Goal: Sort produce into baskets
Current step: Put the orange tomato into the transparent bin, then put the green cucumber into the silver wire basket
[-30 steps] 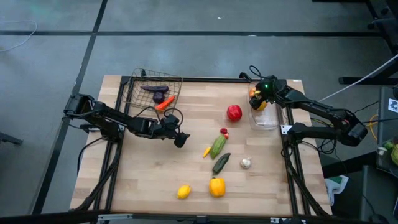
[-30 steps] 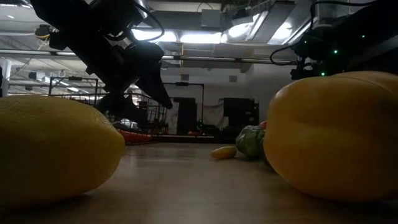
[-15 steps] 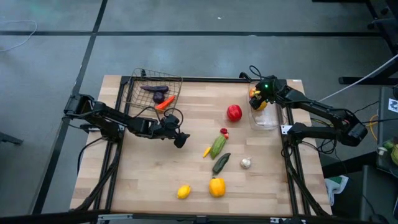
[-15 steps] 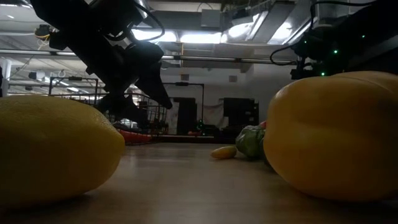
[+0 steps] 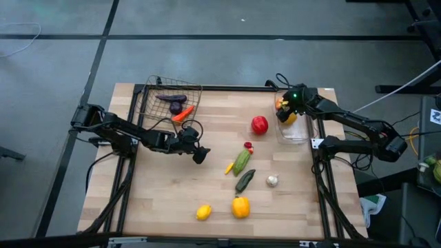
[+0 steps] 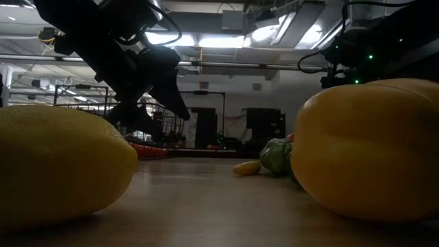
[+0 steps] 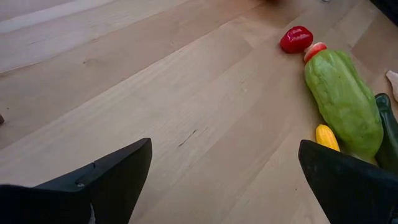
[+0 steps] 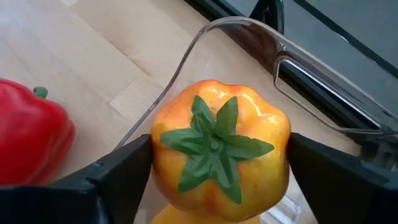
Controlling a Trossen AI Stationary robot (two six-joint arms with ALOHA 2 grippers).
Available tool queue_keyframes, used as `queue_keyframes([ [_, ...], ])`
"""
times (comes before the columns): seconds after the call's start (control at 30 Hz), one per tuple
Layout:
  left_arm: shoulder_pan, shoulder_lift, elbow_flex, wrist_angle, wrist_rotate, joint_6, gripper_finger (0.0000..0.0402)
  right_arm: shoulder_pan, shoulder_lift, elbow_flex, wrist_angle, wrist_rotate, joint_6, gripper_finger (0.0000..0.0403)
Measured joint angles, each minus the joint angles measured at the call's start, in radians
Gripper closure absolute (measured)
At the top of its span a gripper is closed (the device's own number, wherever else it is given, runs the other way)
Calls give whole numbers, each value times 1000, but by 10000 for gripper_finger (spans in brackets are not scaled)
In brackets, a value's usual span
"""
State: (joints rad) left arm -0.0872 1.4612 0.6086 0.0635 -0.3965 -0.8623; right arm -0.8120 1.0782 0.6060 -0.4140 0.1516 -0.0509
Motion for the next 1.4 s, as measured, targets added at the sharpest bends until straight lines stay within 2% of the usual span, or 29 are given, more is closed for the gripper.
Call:
queue_keyframes([
  [0.13,0,0,0,0,0,0,2,0,0,0,1,18,0,8],
  [0.47,0,0,0,0,0,-1,2,0,-10,10,-4,-74,1,41],
  [0.7,0,0,0,0,0,-1,2,0,-34,145,-138,-189,2,42],
  [0.8,0,0,0,0,0,-2,2,0,-46,217,-211,-293,24,42],
  [0.93,0,0,0,0,0,-2,2,1,-70,273,-232,-502,55,42],
  [1.23,0,0,0,0,0,-2,2,2,-94,286,-165,-903,80,42],
  [1.3,0,0,0,0,0,-2,2,17,-92,286,-157,-953,82,42],
  [1.4,0,0,0,0,0,-2,2,76,-92,286,-155,-957,81,42],
])
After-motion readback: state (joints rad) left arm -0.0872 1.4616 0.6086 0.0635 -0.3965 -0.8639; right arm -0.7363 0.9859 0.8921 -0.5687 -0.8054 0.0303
